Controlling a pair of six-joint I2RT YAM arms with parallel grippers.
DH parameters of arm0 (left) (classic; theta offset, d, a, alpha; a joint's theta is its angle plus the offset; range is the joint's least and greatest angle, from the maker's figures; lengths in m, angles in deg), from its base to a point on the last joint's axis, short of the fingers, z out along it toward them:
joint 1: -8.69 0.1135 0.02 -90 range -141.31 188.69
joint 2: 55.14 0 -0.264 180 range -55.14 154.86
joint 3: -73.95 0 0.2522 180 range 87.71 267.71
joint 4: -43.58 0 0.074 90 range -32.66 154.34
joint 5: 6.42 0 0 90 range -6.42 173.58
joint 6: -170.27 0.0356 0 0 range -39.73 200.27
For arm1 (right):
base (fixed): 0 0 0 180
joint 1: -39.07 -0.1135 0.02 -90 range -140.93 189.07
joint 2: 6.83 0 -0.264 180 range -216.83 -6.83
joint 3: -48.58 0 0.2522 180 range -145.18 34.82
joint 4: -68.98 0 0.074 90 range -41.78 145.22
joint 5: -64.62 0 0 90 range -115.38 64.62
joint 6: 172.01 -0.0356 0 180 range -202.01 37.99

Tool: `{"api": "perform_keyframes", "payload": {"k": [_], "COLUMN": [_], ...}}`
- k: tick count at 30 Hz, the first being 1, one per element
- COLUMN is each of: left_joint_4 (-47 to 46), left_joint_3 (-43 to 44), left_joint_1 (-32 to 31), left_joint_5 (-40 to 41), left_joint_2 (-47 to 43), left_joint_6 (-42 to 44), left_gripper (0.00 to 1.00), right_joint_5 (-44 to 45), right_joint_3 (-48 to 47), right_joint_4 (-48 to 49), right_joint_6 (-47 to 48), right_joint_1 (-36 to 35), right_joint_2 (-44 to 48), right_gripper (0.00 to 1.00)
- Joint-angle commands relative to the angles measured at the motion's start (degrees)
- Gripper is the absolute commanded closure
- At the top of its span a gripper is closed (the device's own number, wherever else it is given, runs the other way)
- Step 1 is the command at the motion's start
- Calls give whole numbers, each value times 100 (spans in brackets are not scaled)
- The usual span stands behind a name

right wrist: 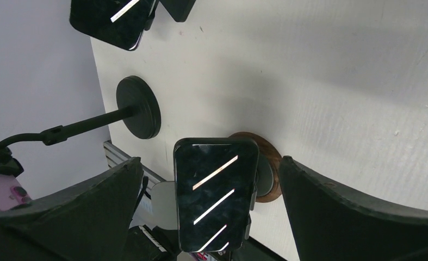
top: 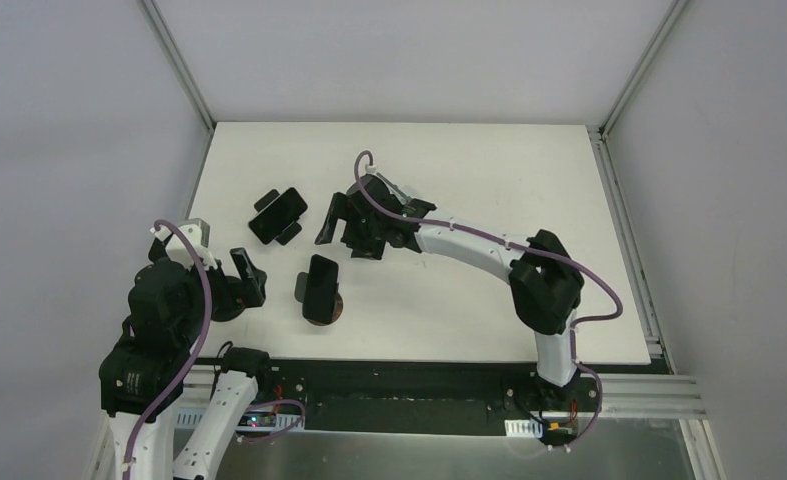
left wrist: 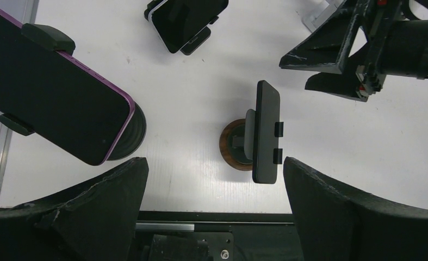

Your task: Remove the phone from the phone stand

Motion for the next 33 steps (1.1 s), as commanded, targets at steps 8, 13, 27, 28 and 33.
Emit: {"api": "perform_keyframes", "payload": {"k": [8,13,27,28,33], "left_joint_4": [-159,-160,-162,-157,-163], "left_joint_3": [38,60,75,74,84], "left_joint_1": [-52,-51,-51,-49,-53], "left_joint_5": [-59,-54,-55,-59,-53], "left_joint_2": [85,113,138,140,150], "left_joint_6": [79,86,116,113,117], "left_gripper": [0,0,0,0,0], "right_joint_5": [-216,-321,-294,-280,-281], "right_joint_3": [-71,-40,38,54,106], "right_joint_4": [699,833,889,880,877], "right_joint_6": [-269,-332,-520,-527,-565], "right_joint_1": [-62,-90,-211,-223,-230], "right_joint_2": [-404,-482,-722,-719,-731], "right_gripper": [1,1,1,1,1]}}
